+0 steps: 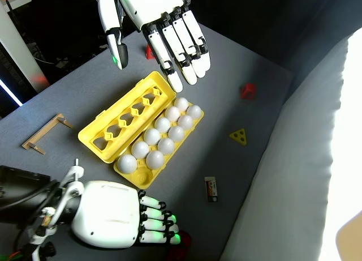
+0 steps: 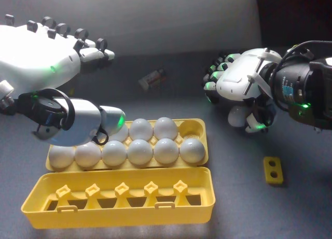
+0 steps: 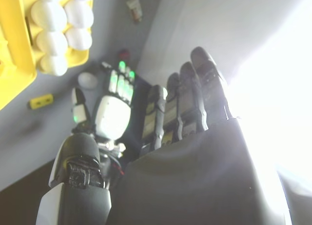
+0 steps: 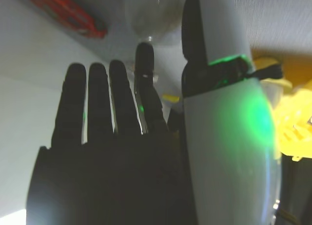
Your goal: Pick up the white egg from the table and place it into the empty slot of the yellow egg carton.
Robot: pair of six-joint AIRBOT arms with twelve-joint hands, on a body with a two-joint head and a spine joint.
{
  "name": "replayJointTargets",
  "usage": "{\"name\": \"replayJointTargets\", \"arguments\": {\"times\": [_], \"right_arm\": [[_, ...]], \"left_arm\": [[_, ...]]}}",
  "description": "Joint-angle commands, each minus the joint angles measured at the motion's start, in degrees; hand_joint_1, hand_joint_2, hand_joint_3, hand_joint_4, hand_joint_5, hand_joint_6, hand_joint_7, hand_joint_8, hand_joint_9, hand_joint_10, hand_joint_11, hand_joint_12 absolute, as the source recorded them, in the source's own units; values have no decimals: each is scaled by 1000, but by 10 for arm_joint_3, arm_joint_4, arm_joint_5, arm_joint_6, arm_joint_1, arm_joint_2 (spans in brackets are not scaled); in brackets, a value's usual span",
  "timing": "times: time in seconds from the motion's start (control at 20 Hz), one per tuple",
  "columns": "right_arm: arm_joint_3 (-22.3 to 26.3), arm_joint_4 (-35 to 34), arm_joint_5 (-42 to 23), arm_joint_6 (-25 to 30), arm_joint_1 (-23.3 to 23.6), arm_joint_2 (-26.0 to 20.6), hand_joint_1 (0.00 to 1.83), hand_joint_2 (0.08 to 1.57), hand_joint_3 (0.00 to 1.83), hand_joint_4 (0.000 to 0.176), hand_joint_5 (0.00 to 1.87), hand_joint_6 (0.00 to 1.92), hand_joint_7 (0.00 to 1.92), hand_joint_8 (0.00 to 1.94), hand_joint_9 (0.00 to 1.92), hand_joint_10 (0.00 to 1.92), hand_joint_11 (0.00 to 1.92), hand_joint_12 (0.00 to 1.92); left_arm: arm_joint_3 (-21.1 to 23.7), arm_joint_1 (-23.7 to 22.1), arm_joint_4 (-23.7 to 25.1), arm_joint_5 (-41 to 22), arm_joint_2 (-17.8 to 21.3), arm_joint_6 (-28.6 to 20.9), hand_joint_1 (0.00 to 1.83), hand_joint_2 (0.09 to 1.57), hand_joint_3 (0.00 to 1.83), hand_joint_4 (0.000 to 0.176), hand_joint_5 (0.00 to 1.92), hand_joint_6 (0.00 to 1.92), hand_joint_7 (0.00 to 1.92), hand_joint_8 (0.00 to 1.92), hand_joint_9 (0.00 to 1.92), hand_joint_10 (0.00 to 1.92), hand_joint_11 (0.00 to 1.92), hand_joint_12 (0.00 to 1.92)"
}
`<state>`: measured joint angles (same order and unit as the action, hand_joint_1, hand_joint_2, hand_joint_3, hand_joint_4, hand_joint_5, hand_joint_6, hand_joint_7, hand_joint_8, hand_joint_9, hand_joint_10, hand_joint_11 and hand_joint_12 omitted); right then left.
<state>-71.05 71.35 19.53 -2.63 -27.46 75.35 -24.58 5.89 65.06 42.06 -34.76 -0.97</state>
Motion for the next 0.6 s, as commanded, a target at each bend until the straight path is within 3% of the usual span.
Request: {"name": "replayJointTargets", "arguments": {"times": [0.0, 0.55], "right_arm": [[-3, 18, -4, 0, 2, 1, 1135, 966, 0, 0, 152, 885, 91, 7, 38, 12, 0, 0], [-7, 18, -7, 0, -4, 3, 1133, 969, 0, 0, 177, 895, 99, 7, 44, 15, 0, 0]], "left_arm": [[-1, -6, 38, -12, 1, 1, 31, 1296, 0, 34, 84, 2, 78, 0, 87, 1, 0, 503], [1, -6, 38, -12, 1, 3, 44, 1294, 0, 33, 97, 6, 82, 1, 88, 1, 0, 530]]}}
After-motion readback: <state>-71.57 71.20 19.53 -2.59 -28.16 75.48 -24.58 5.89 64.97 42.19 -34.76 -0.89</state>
